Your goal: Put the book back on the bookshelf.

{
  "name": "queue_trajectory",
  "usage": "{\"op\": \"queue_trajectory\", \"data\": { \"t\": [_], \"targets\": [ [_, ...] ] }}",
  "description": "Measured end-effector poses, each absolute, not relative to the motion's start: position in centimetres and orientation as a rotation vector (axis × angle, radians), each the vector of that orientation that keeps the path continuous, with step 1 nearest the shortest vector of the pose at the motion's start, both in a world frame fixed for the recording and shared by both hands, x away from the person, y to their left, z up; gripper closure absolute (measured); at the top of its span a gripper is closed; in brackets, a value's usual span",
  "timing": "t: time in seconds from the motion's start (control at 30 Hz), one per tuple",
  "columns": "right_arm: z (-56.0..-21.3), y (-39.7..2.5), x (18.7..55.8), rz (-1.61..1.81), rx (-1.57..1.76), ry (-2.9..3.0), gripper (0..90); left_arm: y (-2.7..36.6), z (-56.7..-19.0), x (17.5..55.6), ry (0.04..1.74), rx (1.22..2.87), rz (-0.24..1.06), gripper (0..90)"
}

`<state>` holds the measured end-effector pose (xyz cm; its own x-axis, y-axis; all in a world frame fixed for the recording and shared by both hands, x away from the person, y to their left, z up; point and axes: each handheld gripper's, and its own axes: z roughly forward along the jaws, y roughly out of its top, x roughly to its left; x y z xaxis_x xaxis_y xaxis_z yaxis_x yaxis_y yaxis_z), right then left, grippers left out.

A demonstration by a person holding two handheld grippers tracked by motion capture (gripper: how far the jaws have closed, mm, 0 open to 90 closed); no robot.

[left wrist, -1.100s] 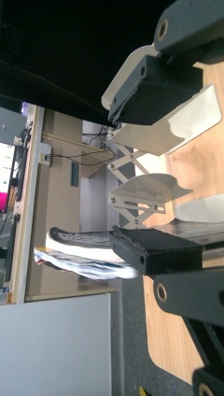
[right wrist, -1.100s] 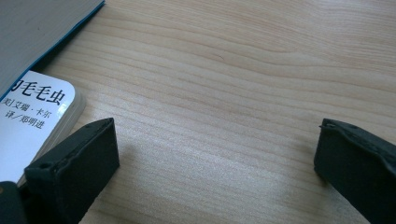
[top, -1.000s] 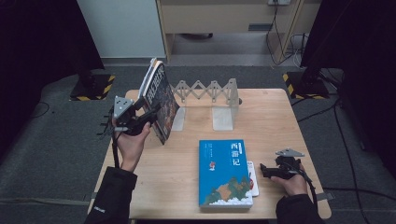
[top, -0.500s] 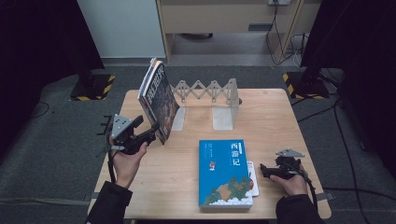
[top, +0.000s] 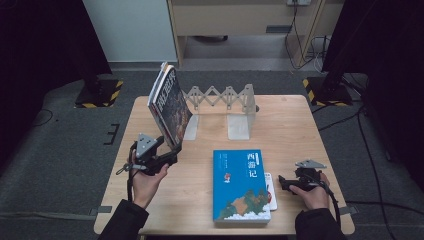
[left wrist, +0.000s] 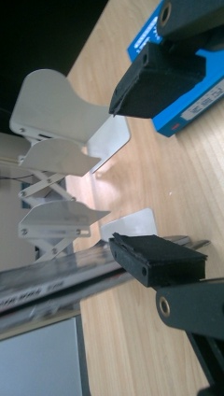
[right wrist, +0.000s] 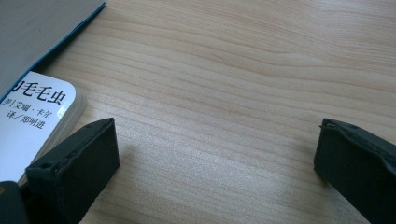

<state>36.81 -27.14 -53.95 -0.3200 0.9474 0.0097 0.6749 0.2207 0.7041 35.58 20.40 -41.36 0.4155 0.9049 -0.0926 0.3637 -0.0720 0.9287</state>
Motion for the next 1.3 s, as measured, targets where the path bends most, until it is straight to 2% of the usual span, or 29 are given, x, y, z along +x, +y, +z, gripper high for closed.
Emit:
{"op": "queue_trajectory", "data": {
  "t": [0.1, 0.23, 0.33, 0.57, 1.03, 1.3],
  "targets": [
    [-53.9, -27.2, 36.8, 0.864, 1.496, 2.078, 1.6, 19.8, -42.1, 35.6, 1.118, 1.675, 0.648, 26.3],
    [-53.7, -27.5, 36.8, 0.860, 1.490, 2.081, 9.4, 19.3, -43.2, 36.0, 1.123, 1.737, 0.612, 22.9],
    [-53.4, -27.6, 36.9, 0.854, 1.504, 2.089, 12.4, 19.2, -44.1, 36.2, 1.141, 1.765, 0.579, 24.4],
    [-52.7, -27.5, 36.7, 0.867, 1.492, 2.094, 16.6, 18.8, -45.7, 36.6, 1.110, 1.799, 0.514, 27.5],
    [-50.4, -26.2, 36.2, 1.059, 1.508, 2.010, 24.4, 16.7, -47.5, 37.0, 1.045, 1.812, 0.397, 24.7],
    [-49.7, -25.3, 36.1, 1.117, 1.497, 2.027, 26.4, 14.1, -48.7, 37.2, 1.029, 1.870, 0.339, 23.7]
  ]
}}
